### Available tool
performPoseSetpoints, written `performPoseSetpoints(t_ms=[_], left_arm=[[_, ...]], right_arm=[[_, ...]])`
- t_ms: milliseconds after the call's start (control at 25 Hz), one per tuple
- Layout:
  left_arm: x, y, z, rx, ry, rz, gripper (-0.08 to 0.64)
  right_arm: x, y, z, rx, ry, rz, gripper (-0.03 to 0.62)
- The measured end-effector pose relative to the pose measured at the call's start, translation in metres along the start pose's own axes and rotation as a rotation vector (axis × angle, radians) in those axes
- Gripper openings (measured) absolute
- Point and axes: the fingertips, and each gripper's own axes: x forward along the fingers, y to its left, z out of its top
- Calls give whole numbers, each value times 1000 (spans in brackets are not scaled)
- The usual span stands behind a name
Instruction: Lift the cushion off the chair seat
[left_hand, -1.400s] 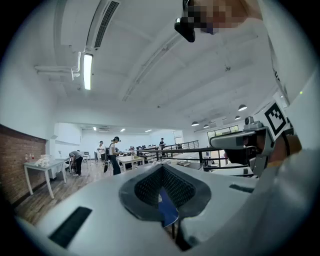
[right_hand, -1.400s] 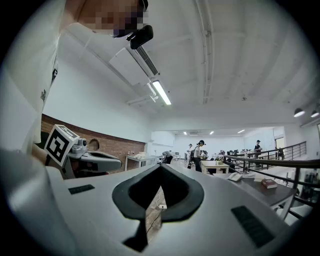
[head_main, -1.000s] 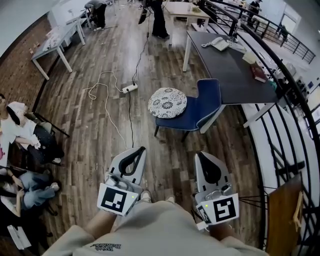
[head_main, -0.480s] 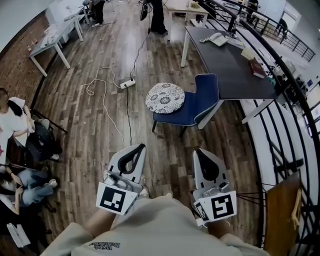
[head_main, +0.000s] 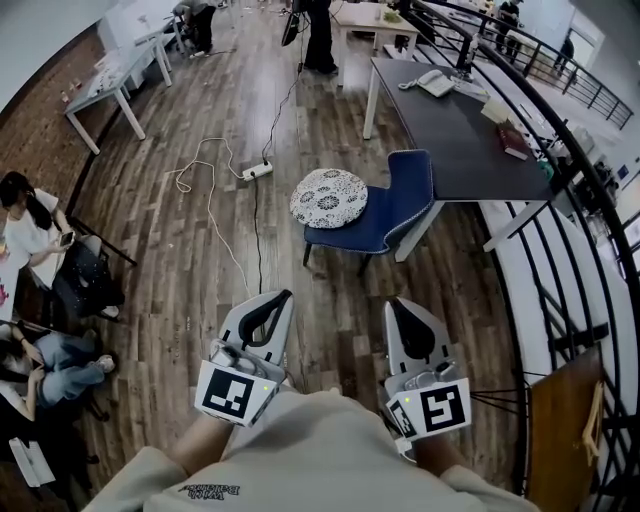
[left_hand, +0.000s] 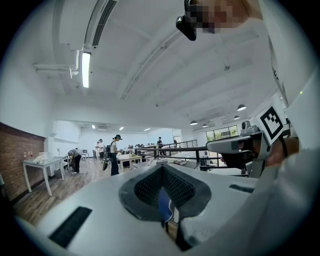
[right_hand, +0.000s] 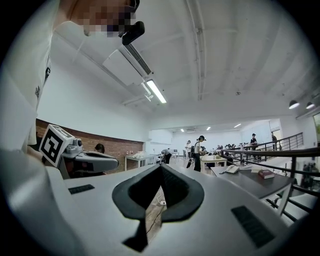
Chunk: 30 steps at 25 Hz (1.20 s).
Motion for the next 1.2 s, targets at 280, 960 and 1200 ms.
performPoseSetpoints(t_ms=[280, 960, 1200], left_arm=[[2, -13, -4, 13, 32, 23, 5], [38, -26, -28, 14, 44, -5, 5], [68, 3, -51, 4, 22, 14, 5]], right_arm=[[-15, -8, -11, 17, 7, 6, 2], [-11, -34, -42, -28, 27, -16, 3], [29, -46, -60, -32, 35, -8, 2]])
